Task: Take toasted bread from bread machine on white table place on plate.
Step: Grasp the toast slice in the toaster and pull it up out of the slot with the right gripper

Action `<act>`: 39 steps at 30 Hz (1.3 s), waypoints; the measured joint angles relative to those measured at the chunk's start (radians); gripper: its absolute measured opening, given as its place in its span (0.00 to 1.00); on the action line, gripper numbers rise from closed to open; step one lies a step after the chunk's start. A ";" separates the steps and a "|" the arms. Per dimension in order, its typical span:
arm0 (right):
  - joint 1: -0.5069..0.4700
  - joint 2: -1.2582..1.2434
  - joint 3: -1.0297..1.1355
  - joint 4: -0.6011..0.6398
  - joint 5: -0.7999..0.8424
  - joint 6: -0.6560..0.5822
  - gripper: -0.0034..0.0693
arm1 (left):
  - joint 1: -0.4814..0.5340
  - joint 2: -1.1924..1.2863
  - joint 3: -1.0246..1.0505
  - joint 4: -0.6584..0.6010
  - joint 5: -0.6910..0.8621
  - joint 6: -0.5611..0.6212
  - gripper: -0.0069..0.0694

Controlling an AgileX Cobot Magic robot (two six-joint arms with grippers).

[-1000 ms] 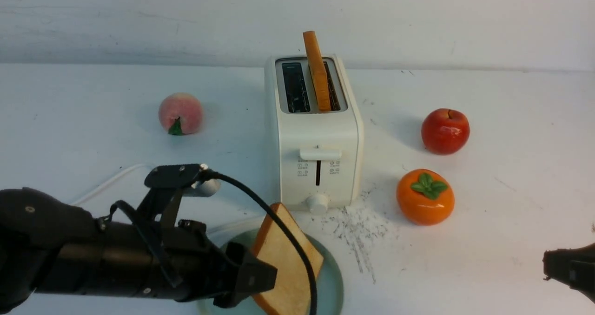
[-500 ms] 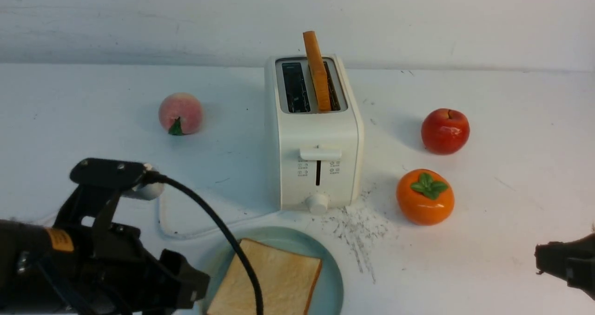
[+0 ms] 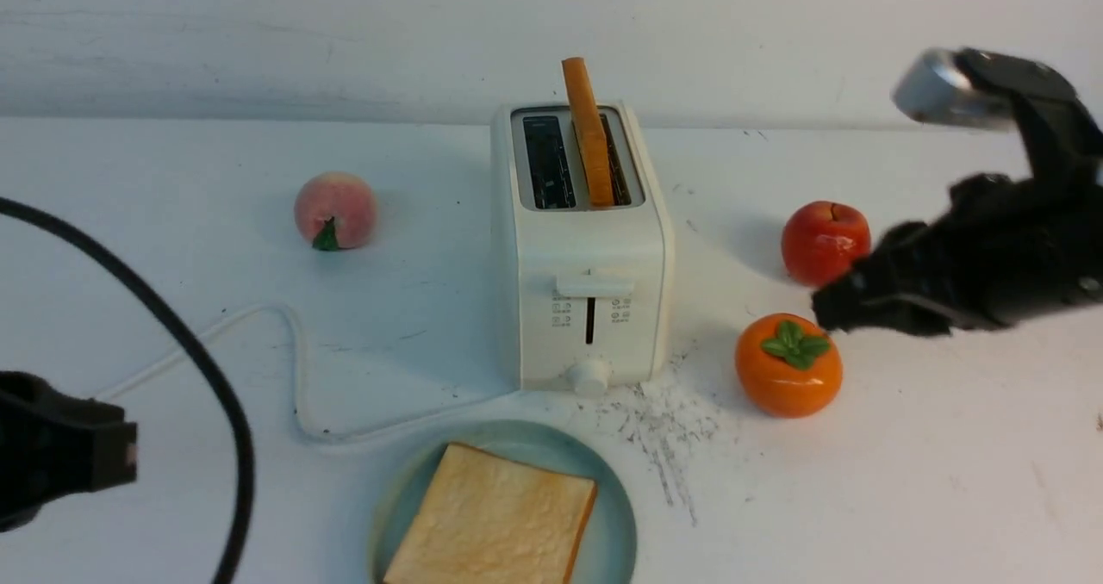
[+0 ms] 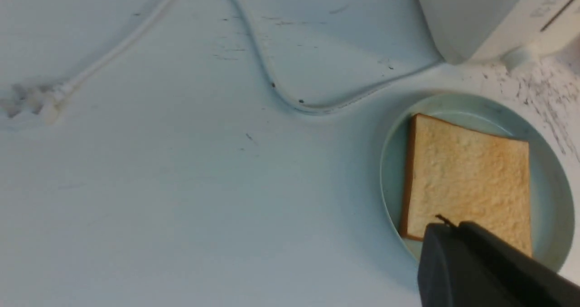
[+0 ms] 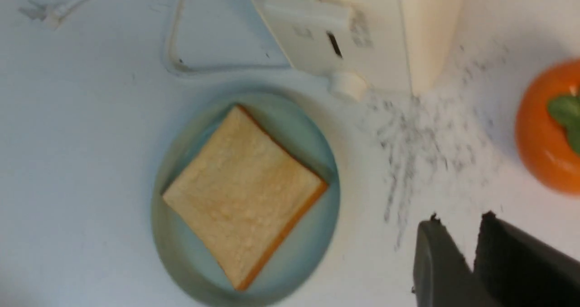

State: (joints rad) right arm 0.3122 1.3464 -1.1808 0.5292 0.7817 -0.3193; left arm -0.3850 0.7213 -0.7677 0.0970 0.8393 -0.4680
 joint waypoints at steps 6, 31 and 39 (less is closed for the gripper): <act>0.112 0.200 -0.255 -0.124 -0.140 0.043 0.43 | 0.000 -0.111 0.000 0.012 0.091 -0.015 0.07; 0.142 0.659 -0.758 -0.367 -0.135 0.207 0.18 | 0.000 -0.258 0.000 0.096 0.304 -0.014 0.07; 0.142 0.395 -0.794 -0.384 0.085 0.207 0.20 | 0.000 -0.258 0.000 0.096 0.264 -0.014 0.07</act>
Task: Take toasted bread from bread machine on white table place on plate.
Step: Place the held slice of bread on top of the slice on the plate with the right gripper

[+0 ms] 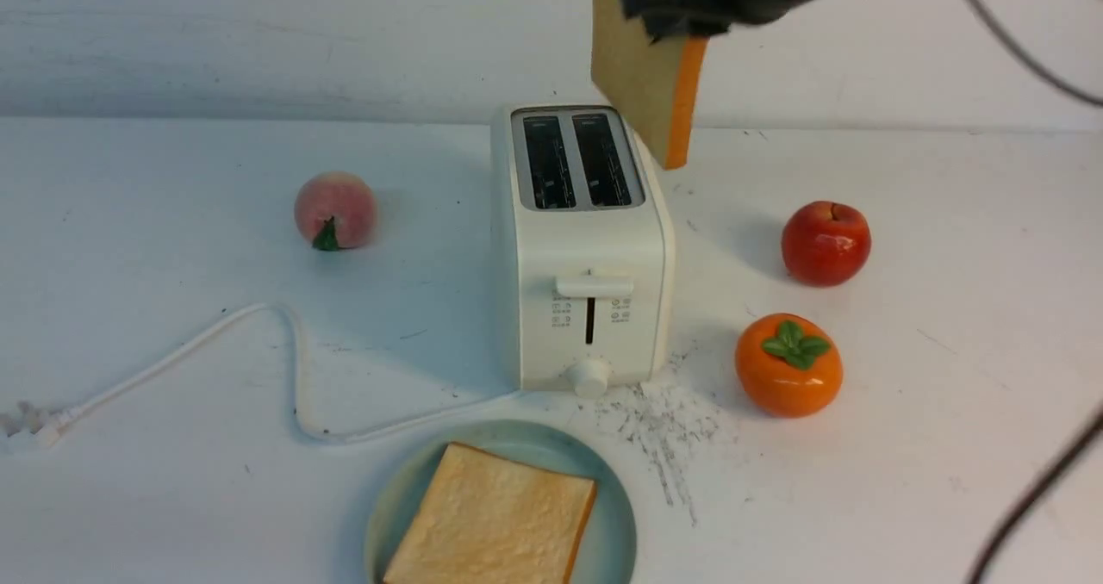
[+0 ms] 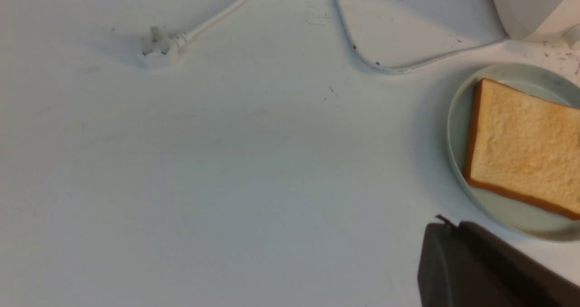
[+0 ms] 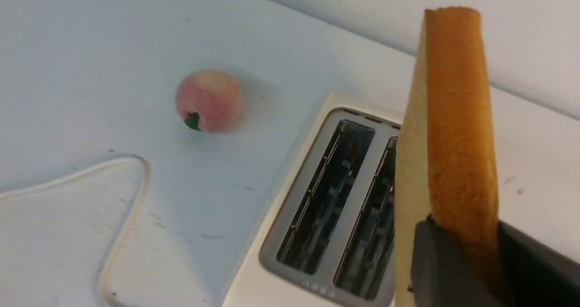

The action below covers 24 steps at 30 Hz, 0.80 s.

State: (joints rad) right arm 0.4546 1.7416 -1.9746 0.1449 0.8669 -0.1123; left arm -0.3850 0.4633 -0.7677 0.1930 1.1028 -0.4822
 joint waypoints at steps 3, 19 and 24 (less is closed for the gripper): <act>0.000 -0.125 -0.008 0.055 0.170 -0.001 0.20 | 0.000 0.000 0.000 0.000 -0.045 0.000 0.07; 0.000 -0.058 0.375 0.606 0.378 -0.279 0.20 | 0.000 0.000 0.000 0.002 -0.077 0.000 0.07; 0.000 -0.014 0.577 0.745 0.279 -0.428 0.20 | 0.000 0.000 0.000 0.002 -0.061 0.000 0.07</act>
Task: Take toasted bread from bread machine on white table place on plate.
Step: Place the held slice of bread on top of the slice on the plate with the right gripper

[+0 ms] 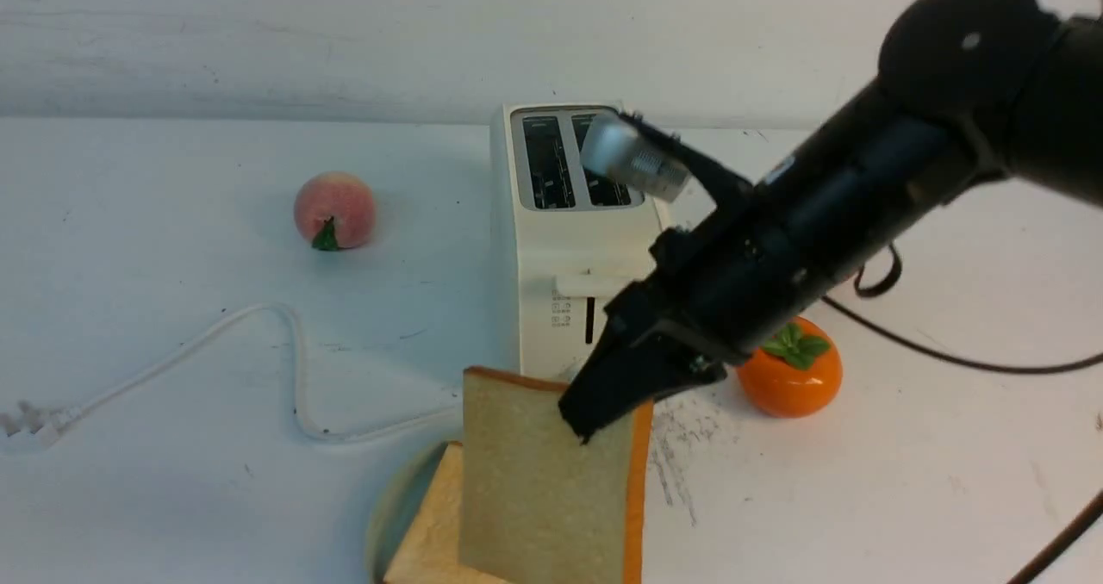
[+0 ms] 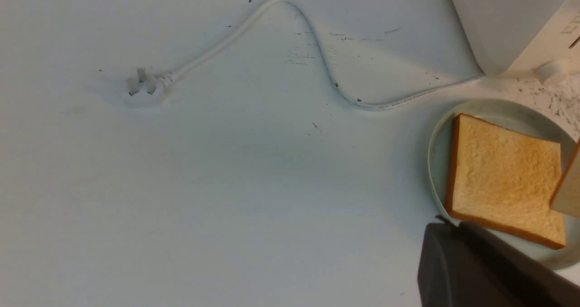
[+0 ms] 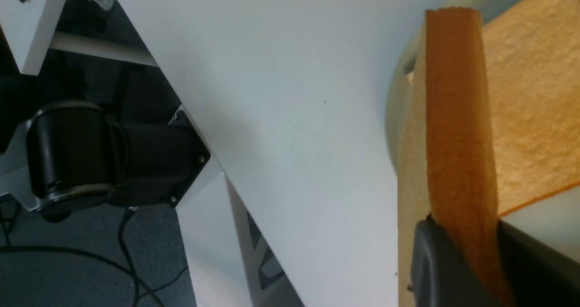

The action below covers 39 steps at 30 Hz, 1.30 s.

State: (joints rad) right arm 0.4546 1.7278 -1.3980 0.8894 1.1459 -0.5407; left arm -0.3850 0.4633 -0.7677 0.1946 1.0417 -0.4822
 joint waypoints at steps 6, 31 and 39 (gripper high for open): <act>0.008 0.025 0.080 0.045 -0.153 -0.032 0.20 | 0.000 0.000 0.000 0.000 0.000 0.000 0.07; 0.118 0.099 0.082 -0.139 -0.370 -0.041 0.49 | 0.000 0.000 0.000 0.001 0.003 0.004 0.07; 0.118 0.099 0.082 -0.314 -0.370 -0.041 0.50 | 0.000 0.000 0.000 0.002 0.004 0.004 0.07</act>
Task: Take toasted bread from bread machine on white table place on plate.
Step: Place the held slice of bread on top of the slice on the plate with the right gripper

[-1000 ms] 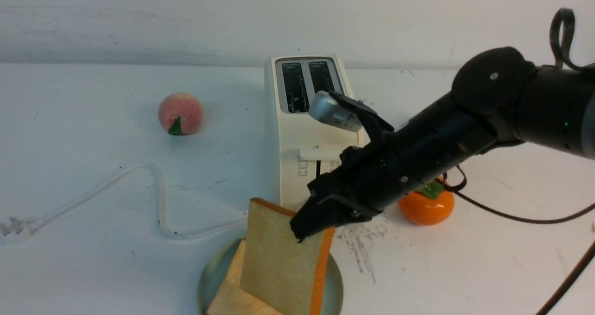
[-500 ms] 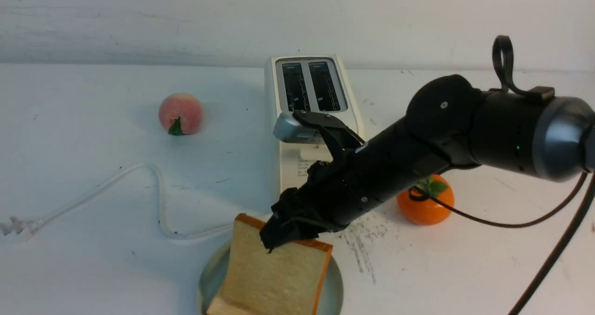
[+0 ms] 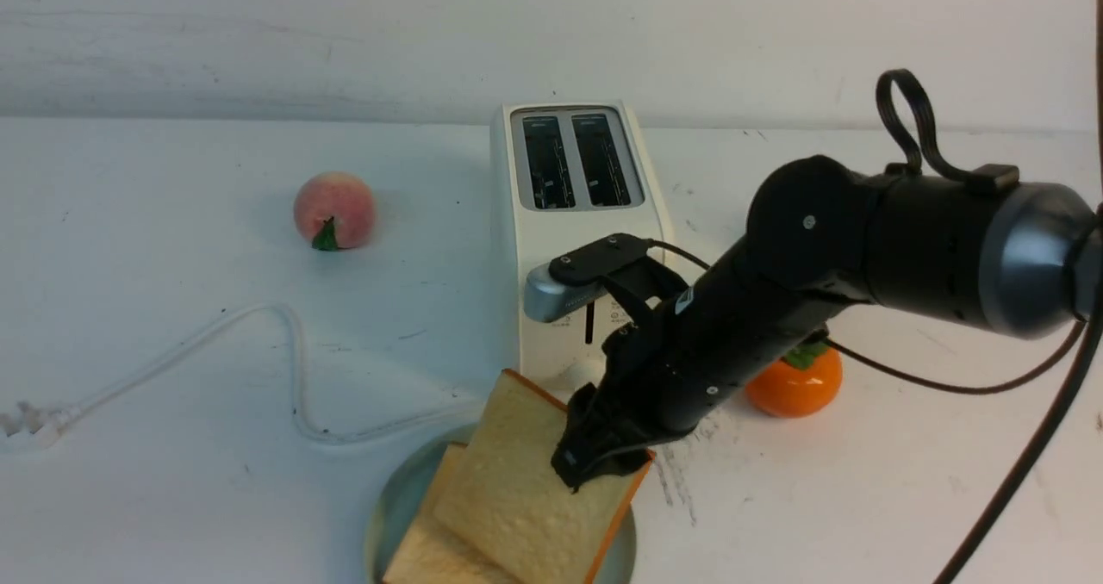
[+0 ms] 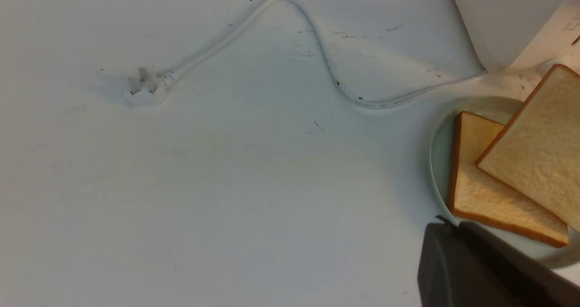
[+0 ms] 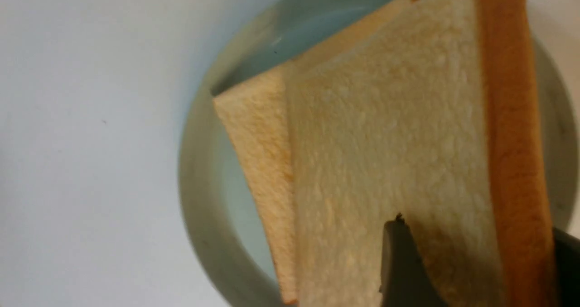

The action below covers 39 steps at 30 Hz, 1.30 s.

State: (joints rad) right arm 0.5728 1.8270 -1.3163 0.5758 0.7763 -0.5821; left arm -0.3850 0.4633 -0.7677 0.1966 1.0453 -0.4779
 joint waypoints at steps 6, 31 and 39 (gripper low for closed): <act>0.000 0.000 0.000 -0.023 0.006 0.035 0.29 | 0.000 0.000 0.000 0.000 0.000 0.000 0.07; 0.001 0.007 0.000 0.379 0.103 -0.168 0.20 | 0.000 0.000 0.000 0.000 0.000 0.000 0.07; 0.001 0.074 0.000 0.354 0.001 -0.168 0.49 | 0.000 0.000 0.000 0.000 0.001 0.000 0.07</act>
State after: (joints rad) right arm 0.5739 1.9014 -1.3163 0.9300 0.7768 -0.7498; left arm -0.3850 0.4633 -0.7677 0.1966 1.0465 -0.4779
